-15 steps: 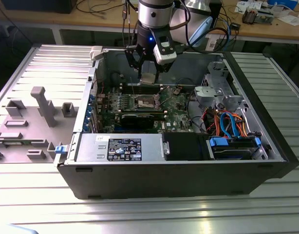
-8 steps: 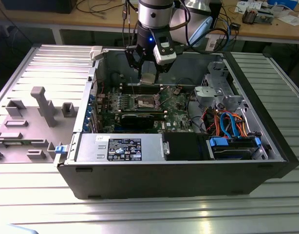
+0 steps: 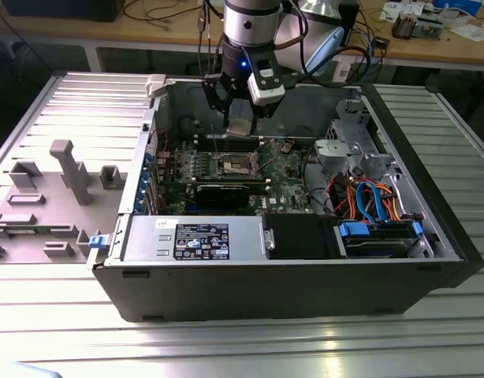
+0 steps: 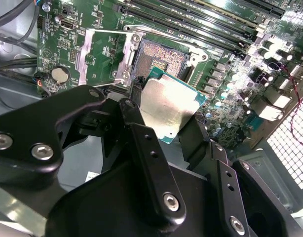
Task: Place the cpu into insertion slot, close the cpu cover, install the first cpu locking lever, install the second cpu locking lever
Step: 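Place the cpu into insertion slot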
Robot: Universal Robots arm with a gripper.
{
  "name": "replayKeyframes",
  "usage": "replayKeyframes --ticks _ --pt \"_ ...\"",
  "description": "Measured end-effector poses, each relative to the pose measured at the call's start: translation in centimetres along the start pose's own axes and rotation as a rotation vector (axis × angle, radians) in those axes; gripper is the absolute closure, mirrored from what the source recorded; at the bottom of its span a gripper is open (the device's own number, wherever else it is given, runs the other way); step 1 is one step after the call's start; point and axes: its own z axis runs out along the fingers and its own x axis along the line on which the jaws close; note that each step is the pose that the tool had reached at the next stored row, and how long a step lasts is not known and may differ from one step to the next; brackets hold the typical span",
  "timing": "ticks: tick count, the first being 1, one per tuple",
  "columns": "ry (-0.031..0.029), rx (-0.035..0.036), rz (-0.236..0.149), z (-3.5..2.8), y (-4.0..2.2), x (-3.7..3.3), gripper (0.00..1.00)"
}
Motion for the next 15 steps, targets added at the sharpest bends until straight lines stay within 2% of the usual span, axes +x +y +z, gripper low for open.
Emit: replayKeyframes --ticks 5,15 --pt "-0.0011 -0.0004 0.018 0.02 0.0 0.0 0.45" --pt "-0.0017 -0.0005 0.027 0.04 0.0 0.0 0.45"
